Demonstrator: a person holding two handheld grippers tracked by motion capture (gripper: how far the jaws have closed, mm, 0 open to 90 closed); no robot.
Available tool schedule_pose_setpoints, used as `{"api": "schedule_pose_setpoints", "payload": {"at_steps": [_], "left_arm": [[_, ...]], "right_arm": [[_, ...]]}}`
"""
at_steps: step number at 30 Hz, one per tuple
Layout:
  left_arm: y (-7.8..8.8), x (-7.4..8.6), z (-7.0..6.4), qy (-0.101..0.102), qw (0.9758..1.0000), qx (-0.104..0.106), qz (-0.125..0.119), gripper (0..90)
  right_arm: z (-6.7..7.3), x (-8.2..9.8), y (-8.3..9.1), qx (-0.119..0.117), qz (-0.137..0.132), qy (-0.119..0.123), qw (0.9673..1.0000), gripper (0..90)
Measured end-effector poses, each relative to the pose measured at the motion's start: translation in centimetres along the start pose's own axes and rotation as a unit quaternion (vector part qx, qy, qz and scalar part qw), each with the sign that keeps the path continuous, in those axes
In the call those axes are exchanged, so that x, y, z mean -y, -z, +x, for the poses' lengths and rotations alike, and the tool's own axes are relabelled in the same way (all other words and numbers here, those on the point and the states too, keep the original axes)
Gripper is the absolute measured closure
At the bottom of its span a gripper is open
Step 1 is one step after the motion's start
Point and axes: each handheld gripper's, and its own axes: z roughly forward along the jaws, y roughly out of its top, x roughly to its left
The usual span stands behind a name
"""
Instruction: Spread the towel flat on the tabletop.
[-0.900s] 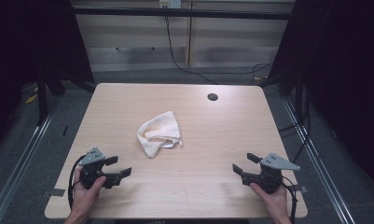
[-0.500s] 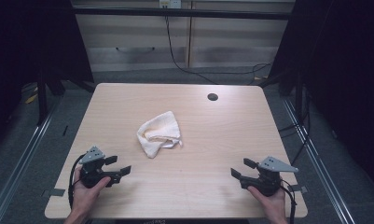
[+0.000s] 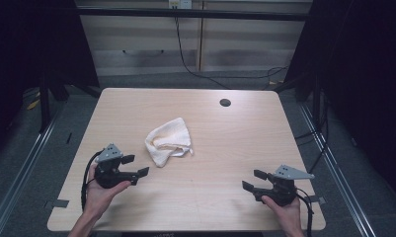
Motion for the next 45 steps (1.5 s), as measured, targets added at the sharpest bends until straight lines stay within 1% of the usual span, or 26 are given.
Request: {"api": "schedule_pose_setpoints", "payload": {"at_steps": [3, 5, 6, 8, 10, 11, 14, 15, 17, 18, 21, 22, 24, 25, 26, 27, 28, 30, 32, 33, 34, 36, 39, 41, 42, 45], "left_arm": [[-1.7, -1.8, 0.4, -0.006, 0.9999, -0.002, 0.013, 25.6], [-1.9, -2.0, 0.5, -0.005, 0.9999, 0.000, 0.013, 27.8], [-2.3, -2.4, 0.7, -0.012, 0.9997, -0.001, 0.019, 27.8], [-2.8, -2.7, 1.2, -0.014, 0.9997, -0.004, 0.021, 30.0], [-3.3, -2.9, 1.9, -0.003, 0.9997, -0.005, 0.024, 34.9], [-3.6, -3.0, 2.5, 0.006, 0.9997, 0.001, 0.025, 36.4], [-3.9, -3.3, 3.0, 0.012, 0.9997, 0.005, 0.019, 41.3], [-4.1, -3.5, 3.3, 0.014, 0.9998, 0.003, 0.015, 42.3], [-4.5, -3.7, 3.7, 0.019, 0.9996, 0.004, 0.021, 41.4], [-5.1, -4.0, 4.0, 0.020, 0.9994, 0.009, 0.027, 41.0], [-5.7, -4.1, 4.2, 0.022, 0.9992, 0.009, 0.033, 40.9], [-5.9, -4.1, 4.2, 0.021, 0.9992, 0.003, 0.034, 41.1], [-6.3, -4.2, 4.3, 0.022, 0.9992, 0.001, 0.035, 42.0], [-6.6, -4.2, 4.3, 0.014, 0.9992, -0.004, 0.038, 42.0], [-6.8, -4.4, 4.4, 0.016, 0.9990, -0.006, 0.042, 42.3], [-7.0, -4.5, 4.5, 0.014, 0.9990, -0.002, 0.044, 43.0], [-7.3, -4.6, 4.5, 0.017, 0.9991, 0.004, 0.039, 47.4], [-7.5, -4.7, 4.3, 0.020, 0.9991, 0.010, 0.036, 48.2], [-8.1, -4.6, 3.8, 0.007, 0.9989, 0.007, 0.045, 49.7], [-8.6, -4.5, 3.5, 0.005, 0.9987, 0.013, 0.048, 51.1], [-8.6, -4.5, 3.5, 0.005, 0.9987, 0.013, 0.048, 51.5], [-9.1, -4.4, 3.6, 0.014, 0.9986, 0.015, 0.048, 51.5], [-10.0, -4.1, 3.6, 0.011, 0.9980, 0.009, 0.062, 50.2], [-10.6, -3.5, 3.6, 0.035, 0.9977, 0.007, 0.057, 48.2], [-10.6, -3.5, 3.6, 0.035, 0.9977, 0.007, 0.057, 48.2], [-11.3, -2.8, 3.6, 0.033, 0.9967, -0.001, 0.074, 49.6]], "right_arm": [[0.2, -0.1, -0.6, -0.011, 0.011, 0.008, 0.9998, 28.6], [0.3, -0.1, -0.6, -0.014, 0.011, 0.007, 0.9998, 28.9], [0.3, -0.1, -0.5, -0.017, 0.011, 0.008, 0.9998, 29.0], [0.2, -0.1, -0.6, -0.032, 0.018, 0.008, 0.9993, 29.3], [0.2, -0.1, -0.7, -0.035, 0.030, 0.011, 0.9989, 29.4], [0.2, -0.1, -0.7, -0.036, 0.030, 0.009, 0.9989, 29.3], [0.1, -0.2, -0.8, -0.039, 0.031, 0.007, 0.9987, 29.4], [0.0, -0.2, -1.0, -0.043, 0.034, 0.007, 0.9985, 30.8], [0.0, -0.2, -1.1, -0.044, 0.037, 0.007, 0.9983, 30.8], [0.0, -0.3, -1.2, -0.045, 0.039, 0.010, 0.9982, 30.8], [0.0, -0.3, -1.3, -0.049, 0.041, 0.009, 0.9979, 30.3], [0.0, -0.3, -1.4, -0.051, 0.039, 0.008, 0.9979, 27.8], [0.0, -0.2, -1.4, -0.053, 0.039, 0.010, 0.9978, 27.7], [0.0, -0.2, -1.4, -0.054, 0.041, 0.011, 0.9976, 27.7], [0.0, -0.2, -1.5, -0.054, 0.042, 0.011, 0.9976, 27.3], [0.0, -0.1, -1.5, -0.055, 0.044, 0.010, 0.9975, 27.2], [-0.1, -0.1, -1.6, -0.055, 0.049, 0.012, 0.9972, 27.0], [0.0, -0.1, -1.6, -0.056, 0.048, 0.011, 0.9972, 27.0], [0.0, -0.1, -1.5, -0.057, 0.047, 0.013, 0.9972, 27.0], [-0.1, 0.0, -1.5, -0.055, 0.047, 0.012, 0.9973, 26.8], [-0.1, 0.0, -1.5, -0.055, 0.047, 0.012, 0.9973, 26.8], [-0.2, 0.0, -1.5, -0.053, 0.049, 0.012, 0.9973, 26.1], [-0.1, 0.0, -1.5, -0.053, 0.050, 0.011, 0.9972, 25.9], [-0.1, 0.0, -1.5, -0.056, 0.054, 0.014, 0.9969, 25.5], [-0.1, 0.0, -1.5, -0.056, 0.054, 0.014, 0.9969, 25.5], [0.0, 0.1, -1.7, -0.061, 0.059, 0.019, 0.9962, 25.2]]}}
